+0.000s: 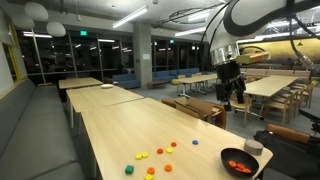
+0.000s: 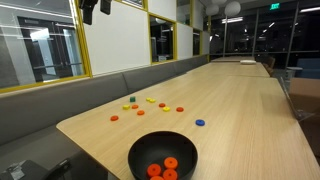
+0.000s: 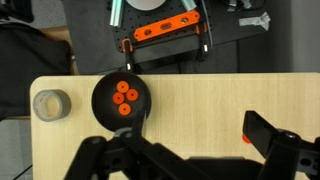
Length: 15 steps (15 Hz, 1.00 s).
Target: Put two orange circles into the bowl.
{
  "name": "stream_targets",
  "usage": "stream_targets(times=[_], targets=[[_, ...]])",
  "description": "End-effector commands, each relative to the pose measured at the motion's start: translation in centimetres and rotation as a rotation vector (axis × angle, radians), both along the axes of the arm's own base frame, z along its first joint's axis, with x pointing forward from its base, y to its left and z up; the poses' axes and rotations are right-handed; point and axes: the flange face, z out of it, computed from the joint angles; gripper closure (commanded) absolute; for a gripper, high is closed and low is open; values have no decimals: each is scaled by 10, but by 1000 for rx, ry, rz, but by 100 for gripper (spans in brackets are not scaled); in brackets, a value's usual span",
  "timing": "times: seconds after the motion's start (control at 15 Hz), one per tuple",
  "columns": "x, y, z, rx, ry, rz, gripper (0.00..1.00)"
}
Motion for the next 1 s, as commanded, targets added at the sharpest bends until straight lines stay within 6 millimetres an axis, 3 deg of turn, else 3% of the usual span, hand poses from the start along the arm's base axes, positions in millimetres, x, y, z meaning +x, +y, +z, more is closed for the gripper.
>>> stream_targets(times=[0.0, 0.47, 0.93], targets=[[-4, 27, -23, 95, -39, -99, 0], [-20, 99, -106, 134, -140, -252, 0], [-25, 139, -179, 88, -291, -409, 0]])
